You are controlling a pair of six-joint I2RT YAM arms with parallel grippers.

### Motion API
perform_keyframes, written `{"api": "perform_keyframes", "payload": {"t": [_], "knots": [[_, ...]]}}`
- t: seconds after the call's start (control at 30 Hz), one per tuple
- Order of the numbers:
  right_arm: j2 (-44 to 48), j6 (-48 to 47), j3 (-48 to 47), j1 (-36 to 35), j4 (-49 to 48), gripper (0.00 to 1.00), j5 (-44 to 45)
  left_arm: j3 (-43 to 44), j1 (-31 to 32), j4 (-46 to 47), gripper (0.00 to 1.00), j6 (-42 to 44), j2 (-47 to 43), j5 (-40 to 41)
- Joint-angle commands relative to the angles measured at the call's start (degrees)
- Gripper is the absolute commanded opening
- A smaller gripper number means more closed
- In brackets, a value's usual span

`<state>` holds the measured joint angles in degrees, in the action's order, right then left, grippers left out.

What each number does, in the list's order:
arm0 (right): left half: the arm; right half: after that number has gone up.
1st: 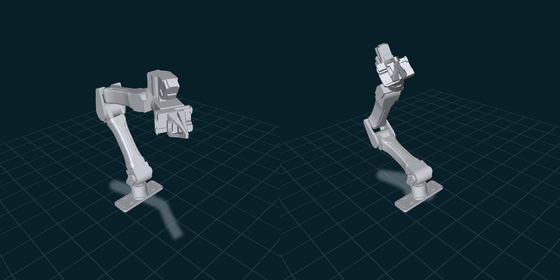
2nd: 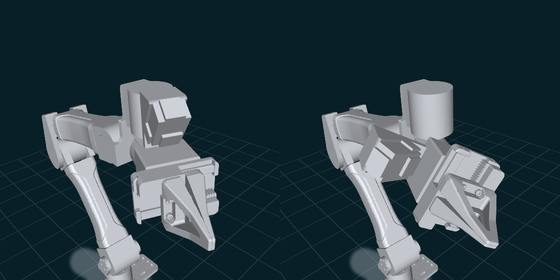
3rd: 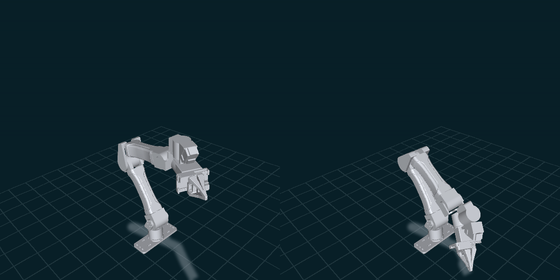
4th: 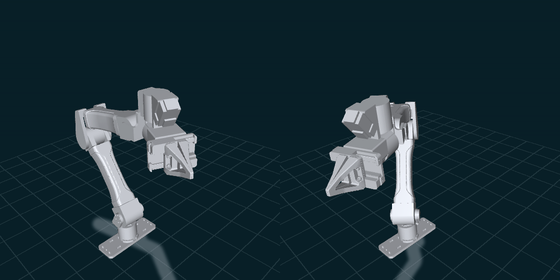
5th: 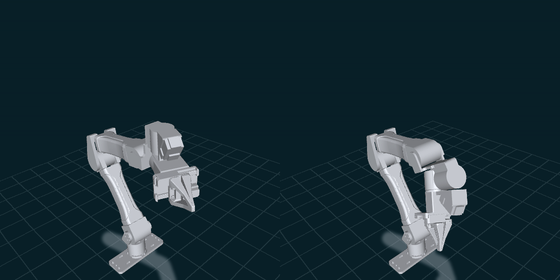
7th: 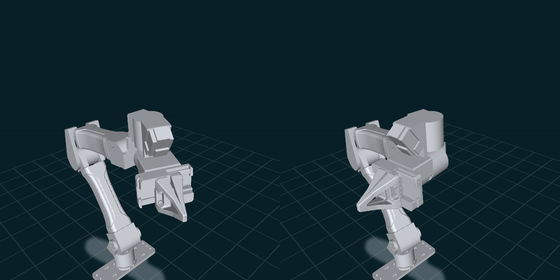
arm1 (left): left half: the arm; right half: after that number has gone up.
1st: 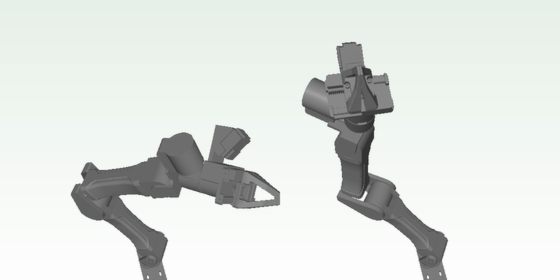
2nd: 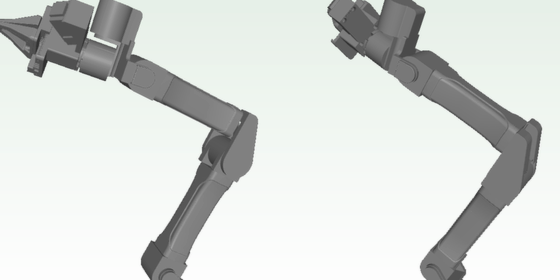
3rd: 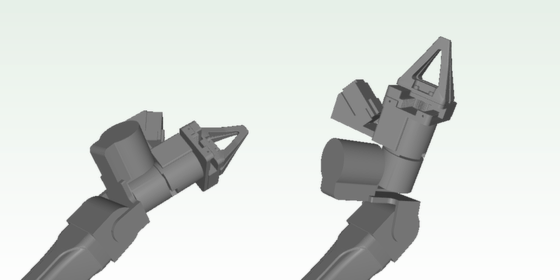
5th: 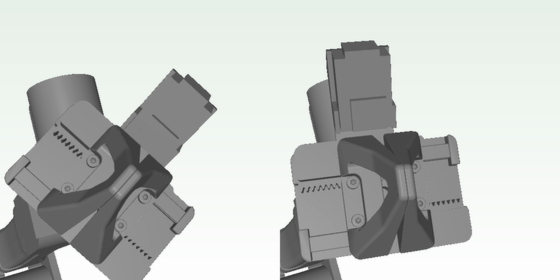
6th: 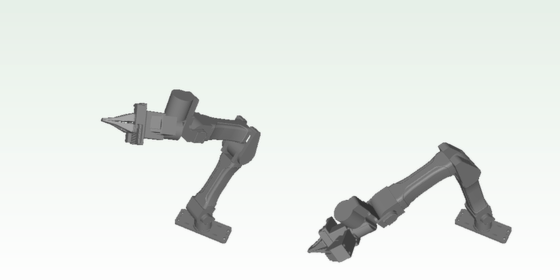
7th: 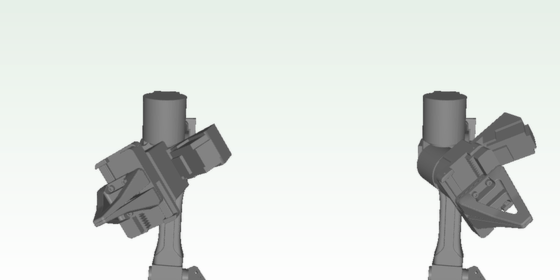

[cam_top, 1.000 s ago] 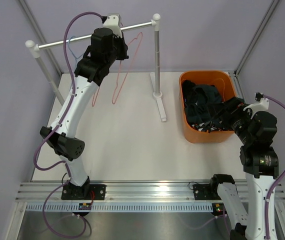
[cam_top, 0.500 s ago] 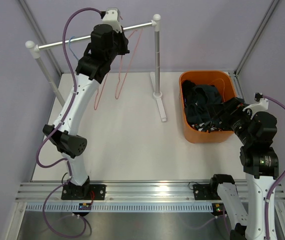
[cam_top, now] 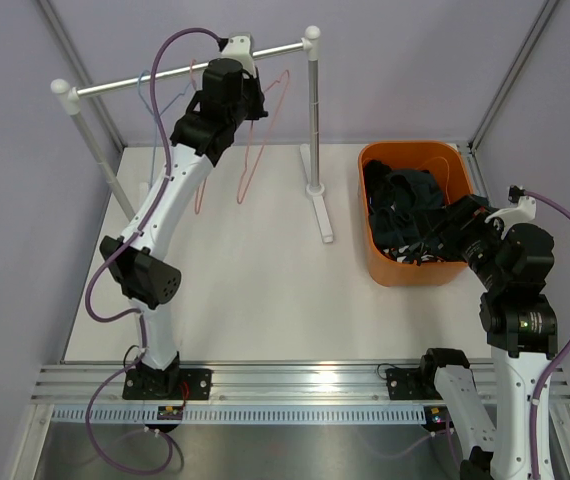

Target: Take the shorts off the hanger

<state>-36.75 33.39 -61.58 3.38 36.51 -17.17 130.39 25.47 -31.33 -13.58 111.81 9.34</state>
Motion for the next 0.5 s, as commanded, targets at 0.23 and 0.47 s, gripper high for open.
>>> {"api": "perform_keyframes", "payload": {"t": [0.23, 0.47], "knots": [[1.4, -0.7, -0.3, -0.2, 1.2, 0.99, -1.3, -8.1, -0.3, 6.1, 0.36, 0.4, -9.5, -0.9], [2.1, -0.8, -0.6, -0.2, 2.0, 0.99, -1.1, -12.0, 0.3, 6.8, 0.41, 0.9, -15.7, -2.8]]}}
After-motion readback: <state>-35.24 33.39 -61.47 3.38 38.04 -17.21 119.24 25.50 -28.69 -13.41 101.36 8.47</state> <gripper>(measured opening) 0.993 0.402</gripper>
